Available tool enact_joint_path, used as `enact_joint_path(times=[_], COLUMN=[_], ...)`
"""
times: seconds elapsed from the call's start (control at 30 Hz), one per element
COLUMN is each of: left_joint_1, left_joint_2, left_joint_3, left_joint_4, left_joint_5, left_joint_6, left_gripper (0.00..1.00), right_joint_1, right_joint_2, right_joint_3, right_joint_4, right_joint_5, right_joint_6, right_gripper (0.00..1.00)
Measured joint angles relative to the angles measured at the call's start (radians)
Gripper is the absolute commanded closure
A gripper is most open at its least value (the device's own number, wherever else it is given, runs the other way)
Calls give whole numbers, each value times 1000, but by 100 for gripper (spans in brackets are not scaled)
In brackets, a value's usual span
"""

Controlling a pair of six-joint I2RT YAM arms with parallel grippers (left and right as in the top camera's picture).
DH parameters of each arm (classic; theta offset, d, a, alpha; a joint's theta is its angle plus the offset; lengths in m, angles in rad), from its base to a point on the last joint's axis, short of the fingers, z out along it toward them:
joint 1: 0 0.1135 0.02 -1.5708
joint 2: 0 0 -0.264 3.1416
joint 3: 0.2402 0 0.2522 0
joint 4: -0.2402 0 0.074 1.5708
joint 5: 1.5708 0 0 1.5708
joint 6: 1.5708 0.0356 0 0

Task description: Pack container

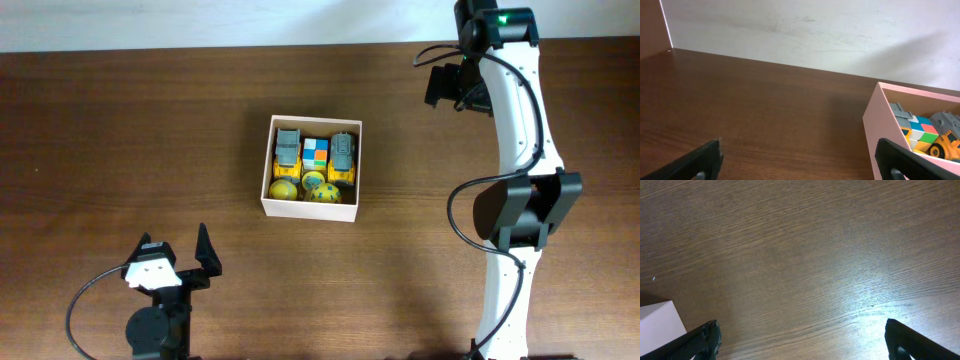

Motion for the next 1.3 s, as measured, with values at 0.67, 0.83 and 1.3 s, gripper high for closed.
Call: enact_joint_path(times=[0.67, 0.83, 1.3], left_joint_1=[0, 0, 0], left_joint_2=[0, 0, -1], left_joint_3=[0, 0, 0], left_joint_4=[0, 0, 3], left_joint_5=[3, 3, 3], left_joint_6=[0, 0, 3], left_gripper=[1, 1, 1], right_joint_1=[39, 121, 118], right_joint_2=[-31, -187, -963], right_joint_3=[-5, -8, -522], right_joint_4=[0, 0, 280], right_joint_5=[0, 0, 15], right_joint_6=[0, 0, -20], right_gripper=[1, 1, 1])
